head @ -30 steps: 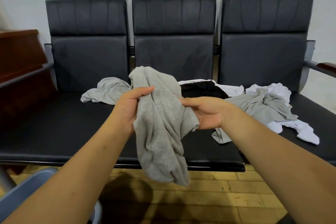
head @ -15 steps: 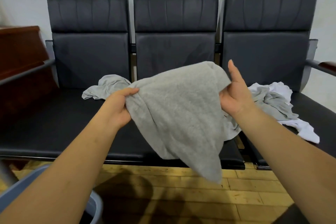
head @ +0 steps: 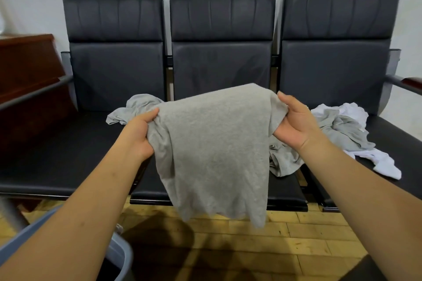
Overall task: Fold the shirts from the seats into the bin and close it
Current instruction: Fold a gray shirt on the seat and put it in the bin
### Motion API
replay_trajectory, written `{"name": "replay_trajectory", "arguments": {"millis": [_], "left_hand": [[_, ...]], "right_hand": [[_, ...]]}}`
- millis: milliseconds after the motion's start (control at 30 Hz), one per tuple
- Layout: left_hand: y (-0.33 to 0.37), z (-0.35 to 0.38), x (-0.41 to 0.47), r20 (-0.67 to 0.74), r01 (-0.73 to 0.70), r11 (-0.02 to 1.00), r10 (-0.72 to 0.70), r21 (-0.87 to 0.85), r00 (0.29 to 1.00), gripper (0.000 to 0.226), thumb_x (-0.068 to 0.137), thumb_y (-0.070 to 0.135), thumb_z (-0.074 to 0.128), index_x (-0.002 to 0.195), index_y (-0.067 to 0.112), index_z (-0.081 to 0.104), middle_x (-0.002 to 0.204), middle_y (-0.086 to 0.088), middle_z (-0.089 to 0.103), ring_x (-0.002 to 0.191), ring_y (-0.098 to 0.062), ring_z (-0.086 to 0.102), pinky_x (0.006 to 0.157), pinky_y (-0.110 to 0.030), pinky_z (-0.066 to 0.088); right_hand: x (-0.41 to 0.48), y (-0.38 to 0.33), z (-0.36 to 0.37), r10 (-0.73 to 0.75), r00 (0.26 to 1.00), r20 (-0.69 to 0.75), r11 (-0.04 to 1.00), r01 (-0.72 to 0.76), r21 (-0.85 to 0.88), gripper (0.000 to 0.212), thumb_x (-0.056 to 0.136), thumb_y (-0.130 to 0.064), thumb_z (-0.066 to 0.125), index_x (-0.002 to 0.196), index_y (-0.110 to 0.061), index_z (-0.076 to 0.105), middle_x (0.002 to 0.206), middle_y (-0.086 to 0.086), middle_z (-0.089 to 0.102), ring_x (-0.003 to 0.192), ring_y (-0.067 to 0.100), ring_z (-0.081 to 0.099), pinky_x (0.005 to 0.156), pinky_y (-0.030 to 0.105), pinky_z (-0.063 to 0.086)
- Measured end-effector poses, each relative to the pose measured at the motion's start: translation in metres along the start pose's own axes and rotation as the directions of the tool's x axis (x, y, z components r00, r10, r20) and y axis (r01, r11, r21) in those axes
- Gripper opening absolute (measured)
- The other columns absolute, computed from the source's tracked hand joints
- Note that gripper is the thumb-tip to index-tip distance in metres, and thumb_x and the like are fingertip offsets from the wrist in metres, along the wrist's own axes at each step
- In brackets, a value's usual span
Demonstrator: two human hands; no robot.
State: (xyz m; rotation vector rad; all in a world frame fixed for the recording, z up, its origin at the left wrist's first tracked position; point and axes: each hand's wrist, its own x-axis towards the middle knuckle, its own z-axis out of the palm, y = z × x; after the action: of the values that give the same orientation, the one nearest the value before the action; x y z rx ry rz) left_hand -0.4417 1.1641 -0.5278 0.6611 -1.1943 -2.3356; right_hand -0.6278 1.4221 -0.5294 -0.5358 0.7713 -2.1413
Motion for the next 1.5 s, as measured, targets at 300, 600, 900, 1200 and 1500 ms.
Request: {"name": "replay_trajectory", "arguments": {"millis": [300, 600, 900, 1200, 1500], "left_hand": [[0.001, -0.002, -0.003, 0.023, 0.02, 0.996, -0.023, 0.091, 0.999, 0.025, 0.097, 0.016, 0.061, 0.119, 0.007, 0.068, 0.112, -0.01, 0.075, 0.098, -0.023, 0.074, 0.081, -0.037, 0.056], [0.004, -0.018, 0.005, -0.114, 0.139, 0.977, -0.121, 0.164, 0.986, 0.031, 0.096, 0.035, 0.065, 0.112, 0.01, 0.071, 0.103, -0.012, 0.077, 0.091, -0.029, 0.076, 0.075, -0.041, 0.054], [0.005, -0.019, 0.006, -0.159, 0.126, 0.988, -0.111, 0.092, 0.981, 0.019, 0.096, 0.018, 0.062, 0.11, 0.006, 0.069, 0.103, -0.015, 0.076, 0.101, -0.03, 0.07, 0.078, -0.044, 0.054], [0.047, -0.015, 0.018, -0.192, -0.034, 0.961, 0.09, 0.275, 0.977, 0.05, 0.078, 0.013, 0.082, 0.124, 0.006, 0.064, 0.119, -0.015, 0.07, 0.102, -0.03, 0.071, 0.083, -0.044, 0.06], [0.098, 0.006, 0.022, -0.089, -0.094, 0.95, 0.126, 0.297, 0.988, 0.055, 0.074, 0.0, 0.077, 0.127, 0.002, 0.059, 0.123, -0.017, 0.063, 0.104, -0.031, 0.069, 0.081, -0.042, 0.06]], "right_hand": [[0.012, 0.008, 0.0, 0.057, 0.929, -0.365, 0.982, -0.118, -0.147, 0.033, 0.098, -0.016, 0.058, 0.129, -0.005, 0.063, 0.121, 0.013, 0.07, 0.108, 0.027, 0.07, 0.086, 0.044, 0.059], [0.007, -0.006, -0.016, 0.057, 0.919, -0.39, 0.985, -0.116, -0.13, 0.025, 0.099, -0.018, 0.056, 0.107, -0.005, 0.076, 0.116, 0.012, 0.072, 0.098, 0.024, 0.073, 0.075, 0.04, 0.062], [0.008, -0.01, -0.015, 0.113, 0.89, -0.441, 0.966, -0.203, -0.162, 0.03, 0.087, -0.011, 0.065, 0.116, -0.006, 0.068, 0.112, 0.012, 0.073, 0.093, 0.021, 0.074, 0.07, 0.035, 0.062], [0.024, -0.039, 0.002, -0.114, 0.849, -0.517, 0.845, -0.191, -0.5, 0.03, 0.094, -0.021, 0.067, 0.12, -0.005, 0.066, 0.115, 0.012, 0.072, 0.101, 0.026, 0.071, 0.086, 0.042, 0.057], [0.011, -0.082, 0.027, 0.01, 0.868, -0.497, 0.873, -0.25, -0.419, 0.028, 0.092, -0.016, 0.068, 0.117, -0.005, 0.065, 0.116, 0.011, 0.07, 0.1, 0.022, 0.07, 0.079, 0.038, 0.061]]}}
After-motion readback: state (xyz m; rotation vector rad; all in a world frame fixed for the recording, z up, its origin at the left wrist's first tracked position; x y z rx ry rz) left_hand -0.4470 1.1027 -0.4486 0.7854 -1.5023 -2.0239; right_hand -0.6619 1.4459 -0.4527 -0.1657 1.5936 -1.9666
